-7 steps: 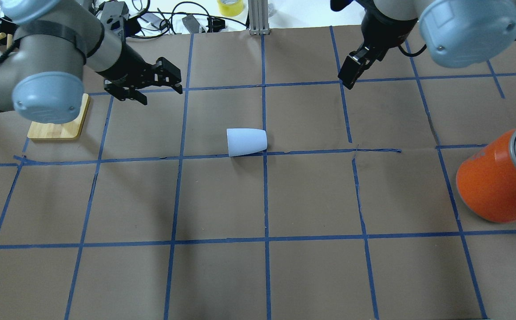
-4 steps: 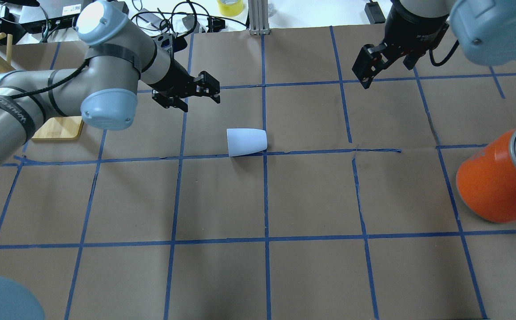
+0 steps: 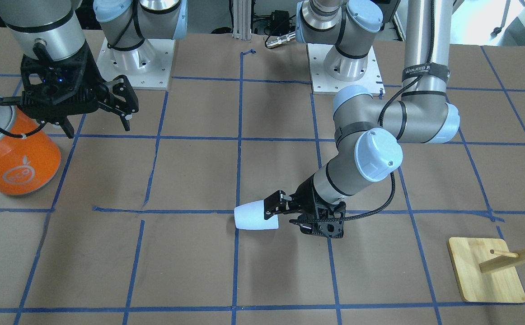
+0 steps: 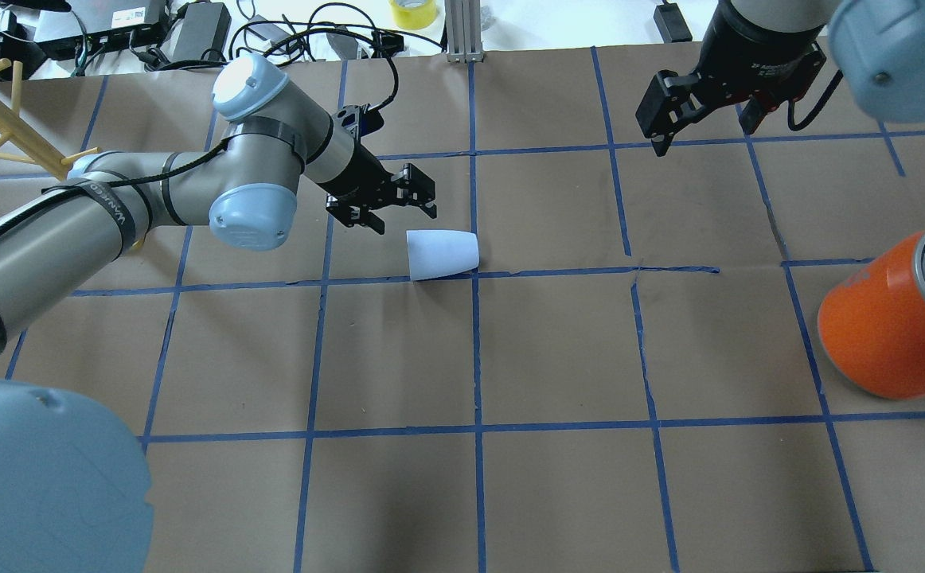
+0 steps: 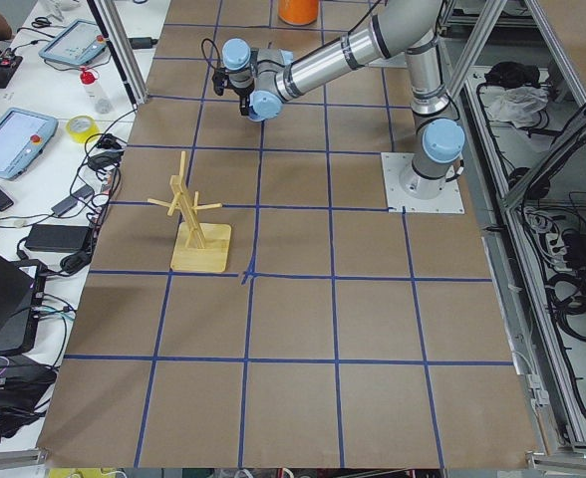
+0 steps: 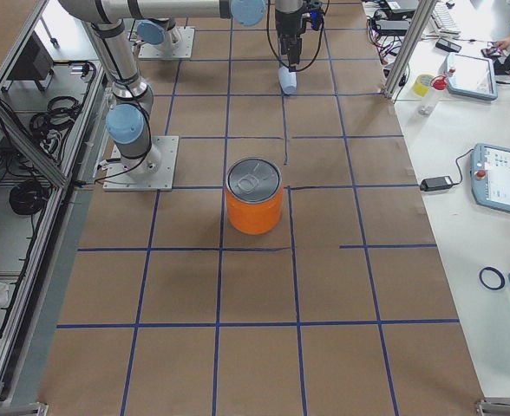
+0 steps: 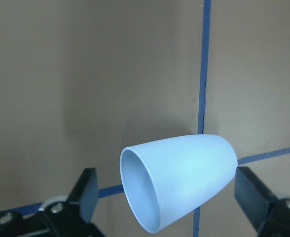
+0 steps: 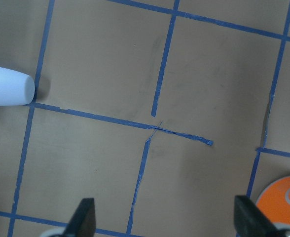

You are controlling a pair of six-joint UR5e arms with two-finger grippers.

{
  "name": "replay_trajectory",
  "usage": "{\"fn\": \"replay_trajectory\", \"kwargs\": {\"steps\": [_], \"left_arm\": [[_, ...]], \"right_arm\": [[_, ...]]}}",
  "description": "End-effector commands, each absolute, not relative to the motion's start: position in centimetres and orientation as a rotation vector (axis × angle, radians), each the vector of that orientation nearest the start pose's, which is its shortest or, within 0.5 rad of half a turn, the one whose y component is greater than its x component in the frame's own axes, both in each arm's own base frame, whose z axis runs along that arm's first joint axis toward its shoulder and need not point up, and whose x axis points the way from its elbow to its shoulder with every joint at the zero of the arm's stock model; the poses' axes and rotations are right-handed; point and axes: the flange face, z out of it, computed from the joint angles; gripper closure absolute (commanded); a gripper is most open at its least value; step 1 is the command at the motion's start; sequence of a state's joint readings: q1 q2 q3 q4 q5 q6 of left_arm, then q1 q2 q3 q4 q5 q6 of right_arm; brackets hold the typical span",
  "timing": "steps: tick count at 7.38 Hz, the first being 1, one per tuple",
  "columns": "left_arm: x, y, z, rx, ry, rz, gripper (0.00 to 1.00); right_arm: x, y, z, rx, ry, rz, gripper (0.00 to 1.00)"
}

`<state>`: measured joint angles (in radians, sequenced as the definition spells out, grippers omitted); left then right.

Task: Flip cup
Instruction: 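Grasp the lying cup's closed end with the left gripper and lift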

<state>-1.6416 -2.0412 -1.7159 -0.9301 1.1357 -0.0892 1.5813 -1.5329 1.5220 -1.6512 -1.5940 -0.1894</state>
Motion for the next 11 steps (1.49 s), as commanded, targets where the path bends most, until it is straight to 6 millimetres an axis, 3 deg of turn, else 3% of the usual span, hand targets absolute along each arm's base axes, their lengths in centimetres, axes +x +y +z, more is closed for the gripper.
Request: {"fn": "replay_trajectory", "kwargs": {"steps": [1, 2, 5, 7, 9, 11], "left_arm": [[-23.2, -59.6, 21.6, -0.098, 3.575, 0.093, 0.00], [-23.5, -59.7, 21.6, -0.102, 3.609, 0.105, 0.00], [-23.8, -59.7, 21.8, -0.163, 3.644, 0.133, 1.00], [-23.5, -60.4, 22.9, -0.164, 3.632, 0.069, 1.00], [-22.8, -62.1, 24.7, -0.305, 3.525, -0.021, 1.00], [-22.3, -62.5, 26.7, -0.371, 3.466, -0.085, 1.00]], "right_arm": [[12.6, -51.6, 49.9, -0.276, 3.158, -0.122, 0.00], [12.5, -51.5, 50.1, -0.268, 3.159, -0.130, 0.00], [12.5, -51.5, 50.0, -0.227, 3.161, -0.123, 0.00], [12.5, -51.5, 50.0, -0.227, 3.161, -0.125, 0.00], [12.5, -51.5, 50.0, -0.229, 3.159, -0.125, 0.00], [12.5, -51.5, 50.1, -0.229, 3.161, -0.128, 0.00]]}}
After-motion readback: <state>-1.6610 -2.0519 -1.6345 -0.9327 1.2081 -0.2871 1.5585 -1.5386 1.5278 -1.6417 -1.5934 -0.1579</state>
